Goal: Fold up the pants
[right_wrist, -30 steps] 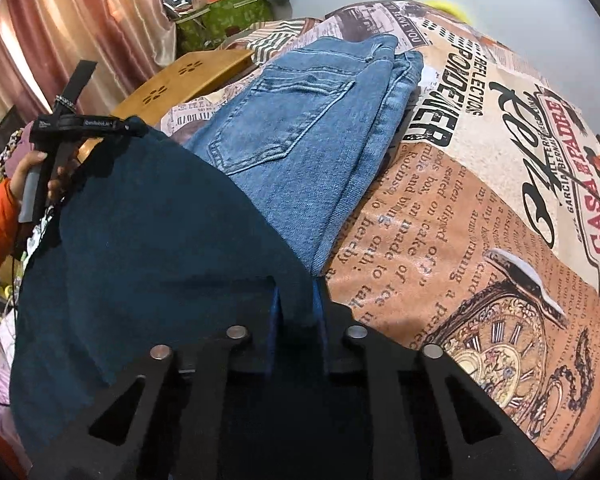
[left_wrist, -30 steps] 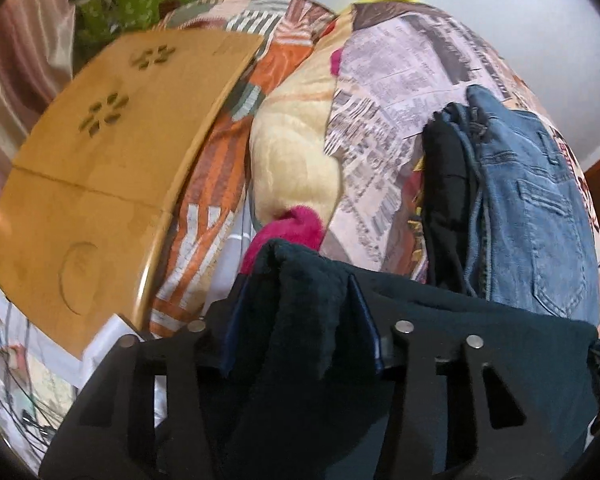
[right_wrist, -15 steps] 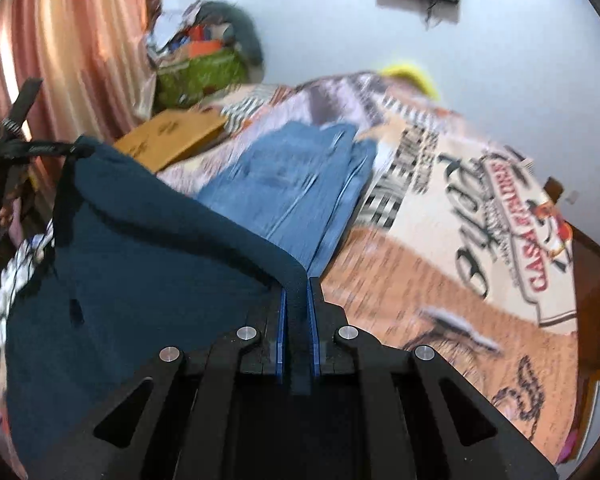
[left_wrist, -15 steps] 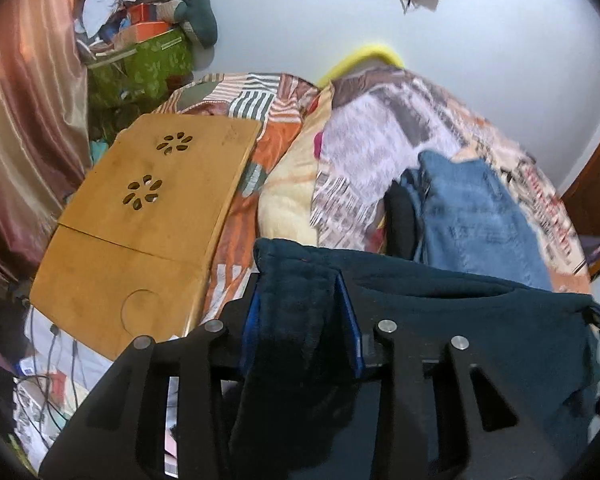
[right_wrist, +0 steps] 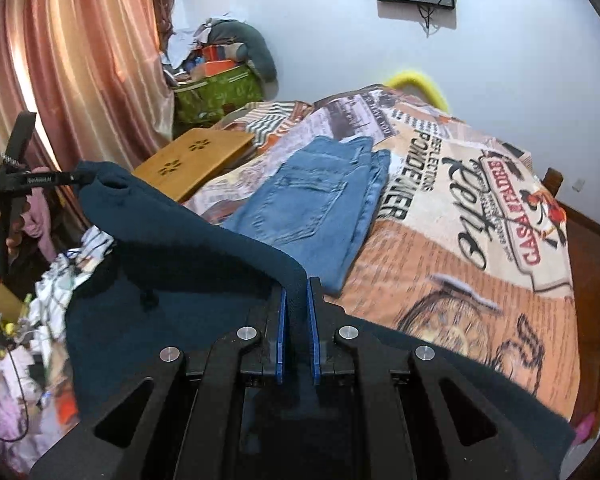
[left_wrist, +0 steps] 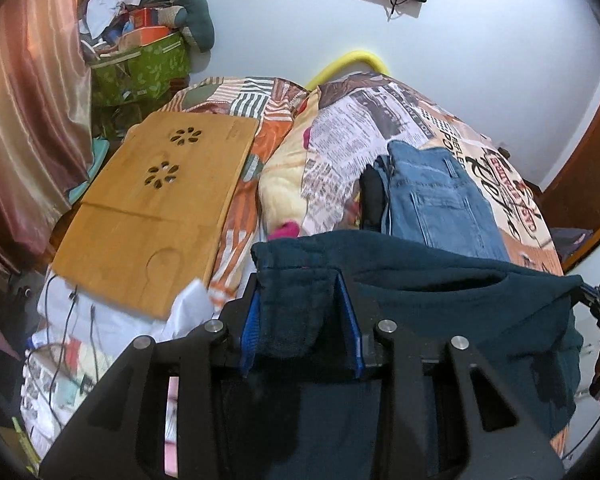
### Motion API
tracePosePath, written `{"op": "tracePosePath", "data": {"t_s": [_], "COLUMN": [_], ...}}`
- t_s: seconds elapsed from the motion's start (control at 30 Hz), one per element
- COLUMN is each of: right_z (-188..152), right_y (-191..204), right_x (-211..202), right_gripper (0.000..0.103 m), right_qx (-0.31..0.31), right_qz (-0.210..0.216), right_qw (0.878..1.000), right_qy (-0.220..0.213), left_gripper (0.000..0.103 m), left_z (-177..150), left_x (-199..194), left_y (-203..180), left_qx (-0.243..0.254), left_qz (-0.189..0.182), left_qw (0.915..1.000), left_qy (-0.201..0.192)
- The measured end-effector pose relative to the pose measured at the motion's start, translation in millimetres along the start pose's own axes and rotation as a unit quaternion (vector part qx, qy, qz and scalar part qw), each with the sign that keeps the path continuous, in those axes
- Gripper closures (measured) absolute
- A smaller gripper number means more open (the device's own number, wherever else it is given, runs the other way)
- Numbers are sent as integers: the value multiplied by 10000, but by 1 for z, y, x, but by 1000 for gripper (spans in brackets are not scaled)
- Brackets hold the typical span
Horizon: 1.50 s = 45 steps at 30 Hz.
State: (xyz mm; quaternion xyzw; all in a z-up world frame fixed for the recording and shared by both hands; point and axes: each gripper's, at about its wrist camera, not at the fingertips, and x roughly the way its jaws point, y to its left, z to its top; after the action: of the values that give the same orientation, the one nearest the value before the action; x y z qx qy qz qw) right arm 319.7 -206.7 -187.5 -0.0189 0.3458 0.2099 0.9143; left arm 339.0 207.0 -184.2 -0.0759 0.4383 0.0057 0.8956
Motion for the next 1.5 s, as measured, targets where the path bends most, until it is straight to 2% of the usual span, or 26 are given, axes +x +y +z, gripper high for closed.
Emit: {"op": "tracePosePath", "data": {"t_s": [0.33, 0.57, 0.73, 0.87, 1.0, 1.13, 1.3, 1.5], "right_z": [-49, -88, -100, -98, -94, -95, -104, -124], "right_y": [40, 53, 55, 57, 46, 20, -32, -101], "right_x": [-28, -27, -31, -47, -71, -97, -126, -157], "right_gripper": [94, 91, 86, 85, 85, 82, 78, 78], "right_qx": [-22, 185, 372, 336, 388, 678, 1158, 1582], "right_qz": [285, 365, 372, 289, 153, -34, -514, -1254], "right_qw": [9988, 9968, 9958, 9973, 9988, 9977, 9915, 9787], "right_qy": [405, 694, 743, 593, 273, -33, -299, -373], "left_gripper": [67, 67, 66, 64, 64, 63, 62, 61], "left_z": [-76, -129, -149, -145, -130, -111, -86, -60], "left_x": [-37, -23, -21, -35, -57, -78, -78, -47], "left_y": [16, 20, 21, 19, 9, -13, -67, -153], "left_qx": [-97, -136, -223, -366, -305, -164, 251, 785], "left_qz": [58, 250, 270, 330, 511, 394, 134, -132], "left_qw": [9998, 9982, 9964, 9961, 9972, 9990, 9996, 9968], "left_qy": [139, 520, 778, 730, 443, 149, -5, 33]}}
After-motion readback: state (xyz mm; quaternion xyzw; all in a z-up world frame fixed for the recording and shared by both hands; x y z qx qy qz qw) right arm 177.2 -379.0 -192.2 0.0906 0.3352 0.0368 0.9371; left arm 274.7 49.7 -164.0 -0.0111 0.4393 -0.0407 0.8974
